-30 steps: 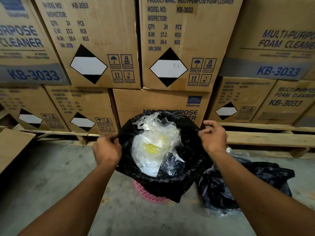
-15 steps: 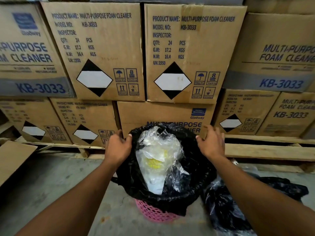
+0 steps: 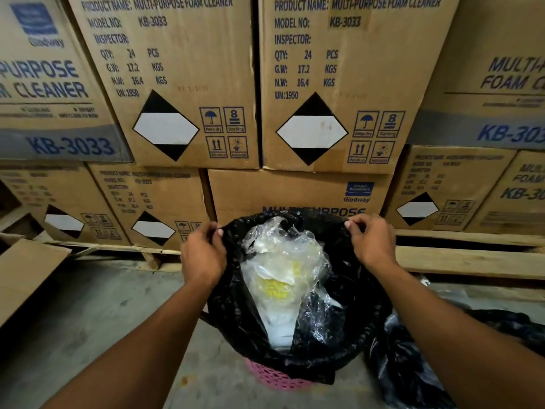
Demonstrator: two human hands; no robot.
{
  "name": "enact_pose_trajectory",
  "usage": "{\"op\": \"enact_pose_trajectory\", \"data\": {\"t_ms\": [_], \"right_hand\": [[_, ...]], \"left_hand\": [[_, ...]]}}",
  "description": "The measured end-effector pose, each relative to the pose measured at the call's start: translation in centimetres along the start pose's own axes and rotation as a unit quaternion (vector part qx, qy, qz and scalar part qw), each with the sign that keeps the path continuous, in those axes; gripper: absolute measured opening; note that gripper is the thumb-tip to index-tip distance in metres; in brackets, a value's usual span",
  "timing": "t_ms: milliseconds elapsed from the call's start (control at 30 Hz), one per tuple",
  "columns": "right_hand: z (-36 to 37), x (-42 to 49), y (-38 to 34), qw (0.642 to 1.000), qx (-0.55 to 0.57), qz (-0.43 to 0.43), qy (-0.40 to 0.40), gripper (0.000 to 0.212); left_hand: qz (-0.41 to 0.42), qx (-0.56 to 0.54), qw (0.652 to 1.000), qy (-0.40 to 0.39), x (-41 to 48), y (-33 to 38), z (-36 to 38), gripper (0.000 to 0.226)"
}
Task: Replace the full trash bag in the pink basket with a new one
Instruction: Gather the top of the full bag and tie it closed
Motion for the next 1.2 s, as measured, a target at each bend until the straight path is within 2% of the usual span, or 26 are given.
{"op": "enact_pose_trajectory", "data": {"t_ms": [67, 167, 400, 500, 567, 600, 667, 733, 800, 867, 933, 1067, 1200], "right_hand": [[-0.3, -0.1, -0.6, 0.997, 0.035, -0.066, -0.017, 0.01], [-0.7, 0.2, -1.0, 0.987, 0.053, -0.12, -0.089, 0.006], [-2.9, 0.6, 0.2, 0.982, 0.007, -0.095, -0.16, 0.011], [-3.6, -0.2, 0.7, 0.984, -0.01, -0.075, -0.158, 0.009], [-4.0, -0.6, 0.8, 0.99, 0.016, -0.041, -0.136, 0.008], [-4.2, -0.8, 0.8, 0.99, 0.039, -0.019, -0.132, 0.009], [-4.4, -1.1, 0.3, 0.987, 0.076, 0.022, -0.139, 0.026], [-4.2, -1.3, -0.2, 0.989, 0.046, 0.025, -0.137, 0.038], [-3.7, -1.0, -0.2, 0.992, 0.008, 0.023, -0.12, 0.032], [-2.8, -0.4, 0.4, 0.993, 0.027, 0.04, -0.11, 0.019], [-2.0, -0.2, 0.7, 0.993, 0.056, 0.046, -0.098, 0.012], [-0.4, 0.1, -0.2, 0.992, 0.091, -0.014, -0.085, 0.009], [-0.6, 0.8, -1.1, 0.984, 0.145, -0.087, -0.047, 0.012]], "left_hand": [[0.028, -0.062, 0.998, -0.019, 0.4, 0.9, 0.0, 0.01], [0.066, -0.072, 0.992, -0.085, 1.1, 1.5, -0.2, 0.011], [0.005, 0.029, 0.956, -0.291, 0.8, 0.4, -2.2, 0.014], [-0.004, 0.071, 0.966, -0.248, -0.3, 0.4, -2.7, 0.013], [-0.013, 0.058, 0.977, -0.203, -1.2, 0.6, -2.7, 0.007], [-0.008, 0.061, 0.981, -0.186, -1.7, 0.8, -2.6, 0.013], [0.018, 0.082, 0.984, -0.158, -2.6, 1.2, -2.3, 0.034], [0.034, 0.085, 0.987, -0.133, -3.0, 1.7, -1.7, 0.055], [0.014, 0.093, 0.987, -0.129, -2.8, 2.1, -0.7, 0.084], [-0.002, 0.134, 0.983, -0.125, -2.1, 2.3, 0.4, 0.104], [-0.004, 0.155, 0.982, -0.104, -1.5, 2.2, 1.2, 0.093], [0.006, 0.137, 0.988, -0.066, -0.3, 1.2, 2.0, 0.027], [0.066, 0.008, 0.997, -0.029, 0.8, 1.0, 2.3, 0.016]]}}
Point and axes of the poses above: each hand's wrist, its own x-axis towards the middle knuckle, its own z-axis out of the palm, y = z × x, the point moved 1 cm from there along x, towards the middle knuckle, and after that the axes turned 6 degrees about -x, right-handed, at the moved point
